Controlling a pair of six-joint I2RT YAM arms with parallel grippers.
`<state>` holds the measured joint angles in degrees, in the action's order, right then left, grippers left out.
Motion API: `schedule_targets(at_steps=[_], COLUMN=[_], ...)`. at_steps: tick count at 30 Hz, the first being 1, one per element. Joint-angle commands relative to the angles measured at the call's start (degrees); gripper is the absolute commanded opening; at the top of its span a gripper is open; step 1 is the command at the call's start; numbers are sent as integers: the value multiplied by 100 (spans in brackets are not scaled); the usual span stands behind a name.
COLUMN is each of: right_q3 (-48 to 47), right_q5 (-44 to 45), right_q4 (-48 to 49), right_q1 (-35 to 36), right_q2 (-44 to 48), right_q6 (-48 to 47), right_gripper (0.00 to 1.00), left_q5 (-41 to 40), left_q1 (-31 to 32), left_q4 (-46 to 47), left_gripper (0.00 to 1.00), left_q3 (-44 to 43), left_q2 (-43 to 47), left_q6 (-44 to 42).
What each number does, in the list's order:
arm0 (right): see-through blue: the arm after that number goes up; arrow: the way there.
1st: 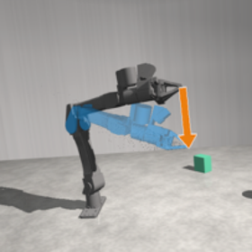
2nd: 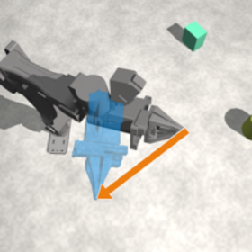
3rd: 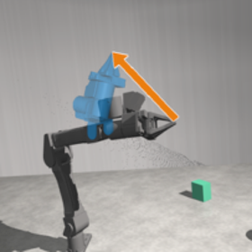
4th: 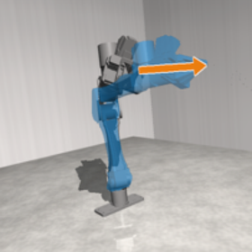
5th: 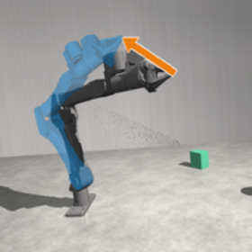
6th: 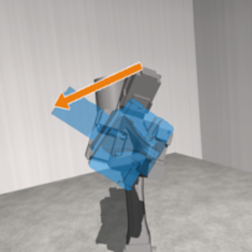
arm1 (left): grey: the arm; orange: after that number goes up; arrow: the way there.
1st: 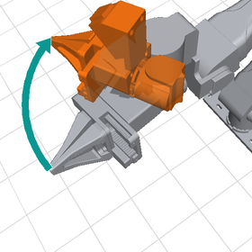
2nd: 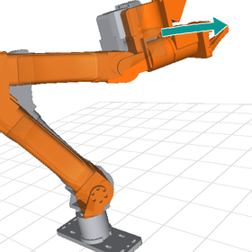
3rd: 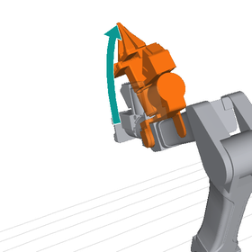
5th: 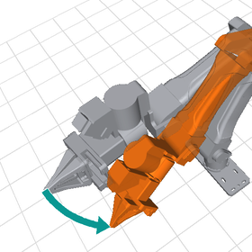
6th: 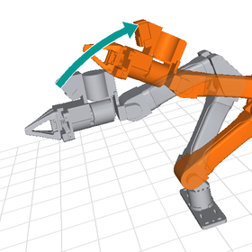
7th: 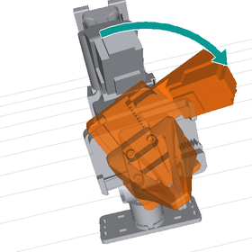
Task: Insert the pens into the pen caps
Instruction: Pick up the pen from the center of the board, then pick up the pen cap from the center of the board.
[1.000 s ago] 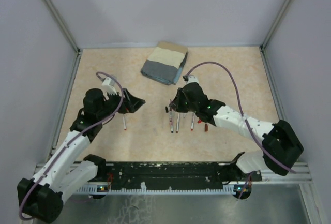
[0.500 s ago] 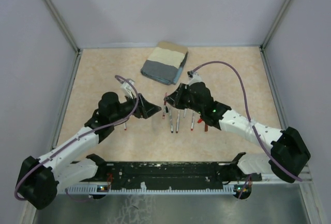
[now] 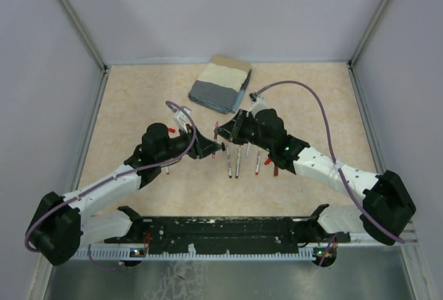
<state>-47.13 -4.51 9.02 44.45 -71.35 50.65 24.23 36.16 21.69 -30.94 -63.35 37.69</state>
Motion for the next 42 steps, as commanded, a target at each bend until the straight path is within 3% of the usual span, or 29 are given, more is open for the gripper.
schedule_targets(at_steps=[1,8,13,16,25,35,42], right_q3=[-43,35,51,15,-103,-163,3], right_q5=[-229,-342,-358,-299,543,1976,2158], right_q4=[484,535,523,349,-797,-2534,-3093], right_q1=[-10,-6,-5,-6,-12,-15,-10], right_q2=[59,0,63,183,977,1500,1408], right_q6=[16,-73,-191,-358,-1099,-1553,-1629], right_gripper=[4,4,4,12,51,53,52], left_q5=[70,-42,-114,-228,-881,-1233,-772], left_q1=[63,75,75,75,75,66,58], left_q4=[397,357,222,-11,-969,-1665,-1461], left_gripper=[44,28,8,0,0,0,0], left_q3=[-181,-253,-365,-489,-936,-1454,-1645], left_q2=[-74,-113,-192,-206,-28,164,170], left_q6=[44,53,26,-78,-740,-1648,-1980])
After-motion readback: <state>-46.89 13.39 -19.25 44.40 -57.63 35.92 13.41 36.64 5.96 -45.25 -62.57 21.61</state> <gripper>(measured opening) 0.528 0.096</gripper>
